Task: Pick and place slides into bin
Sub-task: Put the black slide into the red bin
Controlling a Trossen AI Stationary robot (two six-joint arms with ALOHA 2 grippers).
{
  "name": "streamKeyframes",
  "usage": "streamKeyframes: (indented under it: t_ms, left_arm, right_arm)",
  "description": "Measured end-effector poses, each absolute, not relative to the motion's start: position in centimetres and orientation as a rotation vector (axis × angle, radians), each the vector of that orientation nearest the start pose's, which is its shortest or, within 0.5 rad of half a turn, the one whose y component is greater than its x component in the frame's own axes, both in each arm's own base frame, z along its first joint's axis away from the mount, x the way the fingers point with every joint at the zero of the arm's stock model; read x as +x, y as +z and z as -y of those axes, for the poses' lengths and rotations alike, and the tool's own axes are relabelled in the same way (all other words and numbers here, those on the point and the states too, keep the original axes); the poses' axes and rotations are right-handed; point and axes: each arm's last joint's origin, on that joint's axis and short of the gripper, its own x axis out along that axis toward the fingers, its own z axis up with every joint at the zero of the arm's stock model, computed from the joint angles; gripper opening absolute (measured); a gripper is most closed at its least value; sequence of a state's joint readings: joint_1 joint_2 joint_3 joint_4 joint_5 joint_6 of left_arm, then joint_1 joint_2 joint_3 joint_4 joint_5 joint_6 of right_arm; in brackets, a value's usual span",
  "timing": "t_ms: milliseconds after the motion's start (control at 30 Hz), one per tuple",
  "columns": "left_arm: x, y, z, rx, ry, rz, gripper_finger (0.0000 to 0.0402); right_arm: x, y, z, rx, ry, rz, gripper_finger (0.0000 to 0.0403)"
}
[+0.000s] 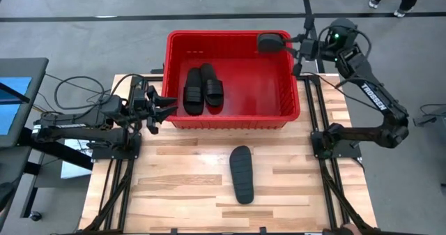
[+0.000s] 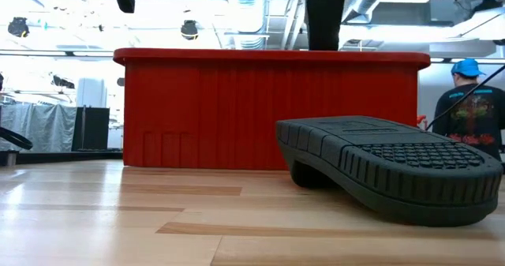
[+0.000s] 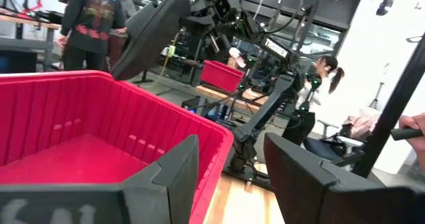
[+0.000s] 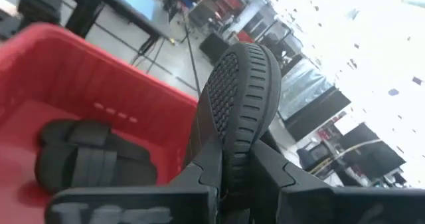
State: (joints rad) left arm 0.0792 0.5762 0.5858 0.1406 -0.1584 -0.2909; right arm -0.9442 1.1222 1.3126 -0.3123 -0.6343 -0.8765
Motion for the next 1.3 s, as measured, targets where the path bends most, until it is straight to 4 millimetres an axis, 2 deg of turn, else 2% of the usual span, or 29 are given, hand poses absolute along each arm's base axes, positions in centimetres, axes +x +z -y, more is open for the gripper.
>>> streamKeyframes:
  t_ms: [267, 600, 867, 1133, 1300]
  left_arm:
    - [13.7, 32.4, -1.6, -0.261, 0.245, 0.183, 0.0162]
    - [13.7, 32.4, -1.7, -0.232, 0.27, 0.184, 0.0162]
    - [13.7, 32.4, -1.7, -0.232, 0.27, 0.184, 0.0162]
    - [13.7, 32.4, -1.7, -0.237, 0.27, 0.185, 0.0162]
    - [13.7, 32.5, -1.7, -0.239, 0.268, 0.194, 0.0162]
  right_arm:
    - [15.9, 40.6, 20.3, -0.758, -0.233, -0.309, 0.003]
    - [16.6, 38.5, 23.1, -0.702, -0.242, -0.376, 0.003]
    - [16.4, 37.3, 24.5, -0.659, -0.251, -0.414, 0.003]
    - [15.1, 36.9, 25.3, -0.63, -0.23, -0.414, 0.003]
    - [14.7, 35.6, 26.7, -0.572, -0.185, -0.404, 0.003]
